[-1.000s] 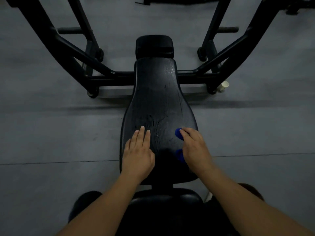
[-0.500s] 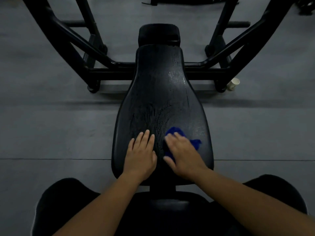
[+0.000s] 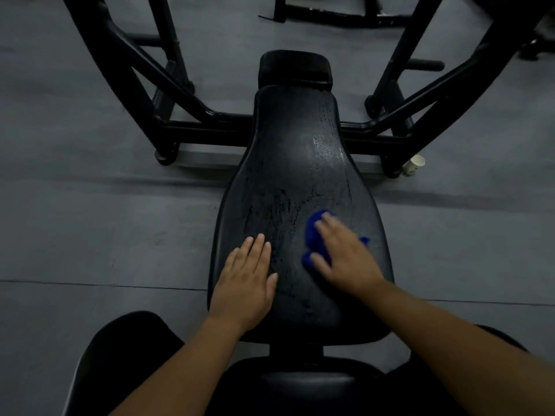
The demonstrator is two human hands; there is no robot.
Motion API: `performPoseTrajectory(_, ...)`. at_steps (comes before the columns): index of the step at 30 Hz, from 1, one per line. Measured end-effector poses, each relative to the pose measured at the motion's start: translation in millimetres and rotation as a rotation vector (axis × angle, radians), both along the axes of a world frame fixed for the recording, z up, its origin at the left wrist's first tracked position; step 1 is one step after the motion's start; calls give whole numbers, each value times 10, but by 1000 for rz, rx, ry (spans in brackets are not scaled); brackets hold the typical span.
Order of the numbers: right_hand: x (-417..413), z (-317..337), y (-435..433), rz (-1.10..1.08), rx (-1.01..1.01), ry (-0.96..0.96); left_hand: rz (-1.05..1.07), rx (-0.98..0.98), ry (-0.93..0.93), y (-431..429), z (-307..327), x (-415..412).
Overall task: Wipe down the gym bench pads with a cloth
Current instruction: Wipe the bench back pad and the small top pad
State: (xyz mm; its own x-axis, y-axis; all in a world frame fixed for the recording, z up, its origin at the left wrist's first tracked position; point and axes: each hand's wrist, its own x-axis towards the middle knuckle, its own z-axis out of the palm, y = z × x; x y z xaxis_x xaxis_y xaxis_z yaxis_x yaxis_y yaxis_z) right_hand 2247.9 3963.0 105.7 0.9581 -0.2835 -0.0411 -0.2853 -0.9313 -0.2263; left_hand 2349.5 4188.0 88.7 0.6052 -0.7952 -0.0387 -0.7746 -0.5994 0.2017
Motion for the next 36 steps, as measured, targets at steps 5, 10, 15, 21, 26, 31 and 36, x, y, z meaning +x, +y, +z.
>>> performPoseTrajectory(5,174,-55,759,77,71,-80,-11,2,12,19,-40,31)
performPoseTrajectory(10,-8,-8,158,120,29,-48,3,-26,24,32,-63,20)
performPoseTrajectory(15,220,-99,459,-17,89,-128,-4,-57,56,40,-79,32)
performPoseTrajectory(21,-79,13,464,105,575,-184,160,-210,328,-188,225,18)
performPoseTrajectory(26,-138,41,356,-316,750,-438,-111,13,171,-523,238,-403)
performPoseTrajectory(31,-325,-118,177,-247,346,-420,33,25,2,-23,80,-324)
performPoseTrajectory(36,-301,-159,231,-233,252,-383,285,10,5,-157,166,120)
